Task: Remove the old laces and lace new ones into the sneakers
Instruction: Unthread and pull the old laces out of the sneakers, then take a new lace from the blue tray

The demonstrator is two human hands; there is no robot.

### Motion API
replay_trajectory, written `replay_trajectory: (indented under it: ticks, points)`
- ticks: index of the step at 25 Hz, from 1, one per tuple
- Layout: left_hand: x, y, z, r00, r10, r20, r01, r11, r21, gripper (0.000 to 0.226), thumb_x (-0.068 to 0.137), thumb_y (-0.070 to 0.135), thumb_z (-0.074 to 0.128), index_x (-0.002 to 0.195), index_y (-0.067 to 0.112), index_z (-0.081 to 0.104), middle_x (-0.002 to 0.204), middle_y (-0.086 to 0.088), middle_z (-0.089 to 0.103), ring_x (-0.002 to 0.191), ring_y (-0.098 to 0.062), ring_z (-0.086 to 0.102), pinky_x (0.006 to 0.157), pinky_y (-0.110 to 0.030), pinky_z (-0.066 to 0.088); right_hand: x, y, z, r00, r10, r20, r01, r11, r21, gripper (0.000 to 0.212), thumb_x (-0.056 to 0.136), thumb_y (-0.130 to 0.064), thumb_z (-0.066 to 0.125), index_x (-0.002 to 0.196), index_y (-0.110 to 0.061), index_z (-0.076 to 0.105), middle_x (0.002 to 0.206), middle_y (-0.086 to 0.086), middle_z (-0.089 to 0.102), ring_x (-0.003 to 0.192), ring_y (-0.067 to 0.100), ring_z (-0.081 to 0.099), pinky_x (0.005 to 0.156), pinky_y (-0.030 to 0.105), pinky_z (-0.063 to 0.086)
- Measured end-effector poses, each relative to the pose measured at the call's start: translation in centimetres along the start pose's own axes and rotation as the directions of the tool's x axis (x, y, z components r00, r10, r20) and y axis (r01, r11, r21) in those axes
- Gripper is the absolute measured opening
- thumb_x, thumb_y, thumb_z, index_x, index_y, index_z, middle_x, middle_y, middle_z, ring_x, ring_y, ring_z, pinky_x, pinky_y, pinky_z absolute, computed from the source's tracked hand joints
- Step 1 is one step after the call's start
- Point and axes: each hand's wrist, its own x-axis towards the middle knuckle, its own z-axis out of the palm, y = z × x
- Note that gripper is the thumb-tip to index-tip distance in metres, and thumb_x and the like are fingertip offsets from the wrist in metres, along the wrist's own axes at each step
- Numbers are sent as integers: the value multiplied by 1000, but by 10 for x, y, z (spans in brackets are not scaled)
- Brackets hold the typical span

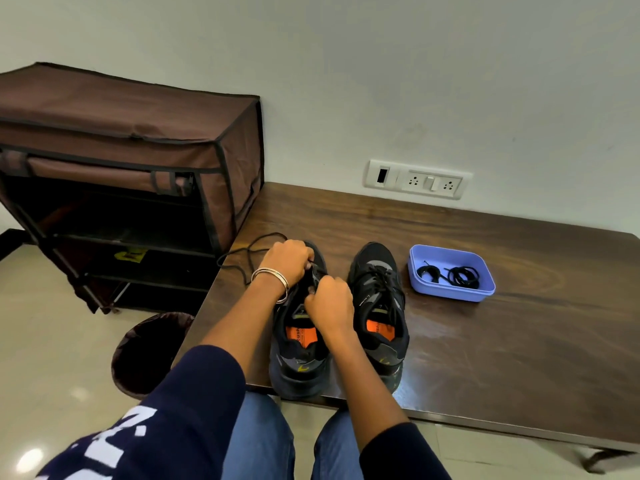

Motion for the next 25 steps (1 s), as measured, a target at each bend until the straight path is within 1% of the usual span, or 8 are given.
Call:
replay_trajectory:
  ticks: [3, 4, 7, 9, 12, 16, 17, 25]
  points:
    - [-6, -8, 11, 968, -233, -98, 184, 915, -358, 17, 90, 15, 49, 93, 24, 63, 98, -8, 69, 88, -32, 62, 74, -37, 46, -4, 2, 4, 998, 17, -67, -17, 1000, -3, 21, 88, -7, 48, 102, 3, 59, 109, 19, 60, 103, 37, 56, 76, 37, 47]
    - [-10, -12, 16, 922, -379, -77, 253, 741, -622, 16, 92, 15, 48, 86, 23, 61, 93, -8, 71, 78, -29, 64, 69, -36, 51, -4, 1, 5, 997, 18, -71, -18, 1000, -6, 20, 88, -7, 48, 101, 4, 59, 107, 20, 61, 102, 36, 57, 75, 37, 47]
    - [-25, -9, 21, 804, -528, 273, 87, -350, -933, 24, 101, 7, 37, 82, 17, 48, 90, -12, 70, 74, -23, 65, 64, -28, 56, -7, -4, 6, 997, 5, -75, -7, 1000, -23, 20, 89, -7, 50, 103, 4, 59, 104, 19, 62, 103, 35, 57, 73, 37, 48]
    - [-30, -2, 22, 794, -477, 377, -31, -652, -758, 25, 103, 5, 31, 84, 12, 46, 81, -11, 71, 79, -25, 68, 77, -32, 56, -9, -7, 6, 997, -7, -80, 3, 998, -57, 23, 90, -9, 52, 109, 2, 58, 107, 18, 62, 107, 32, 55, 77, 37, 49]
    - [-25, 3, 21, 792, -504, 346, 7, -558, -830, 20, 103, 7, 35, 89, 6, 50, 74, -12, 69, 65, -17, 71, 70, -28, 58, -10, -9, 7, 997, -11, -77, 5, 997, -81, 24, 91, -11, 53, 111, 1, 58, 109, 16, 62, 110, 30, 54, 79, 36, 49]
    - [-17, -1, 21, 872, -490, -7, 117, 222, -968, 23, 95, 3, 51, 79, 16, 61, 77, -12, 70, 67, -18, 69, 66, -30, 58, -12, -8, 6, 997, -10, -73, 5, 997, -74, 24, 91, -12, 52, 112, 0, 57, 110, 16, 61, 111, 30, 52, 80, 36, 49]
    - [-16, 1, 18, 881, -473, -29, 115, 273, -955, 24, 96, 4, 49, 78, 17, 59, 74, -10, 70, 66, -19, 68, 64, -29, 56, -12, -9, 5, 997, -7, -77, 2, 998, -68, 24, 92, -12, 52, 112, 0, 57, 110, 16, 61, 111, 30, 52, 79, 36, 49]
    - [-9, 8, 16, 771, -415, 483, 76, -692, -718, 32, 102, 9, 22, 76, 18, 39, 37, 5, 34, 27, -9, 26, 48, -27, 23, -14, -9, 3, 996, 21, -88, -24, 999, -31, 23, 91, -8, 49, 110, 2, 58, 107, 18, 61, 108, 33, 54, 77, 37, 48]
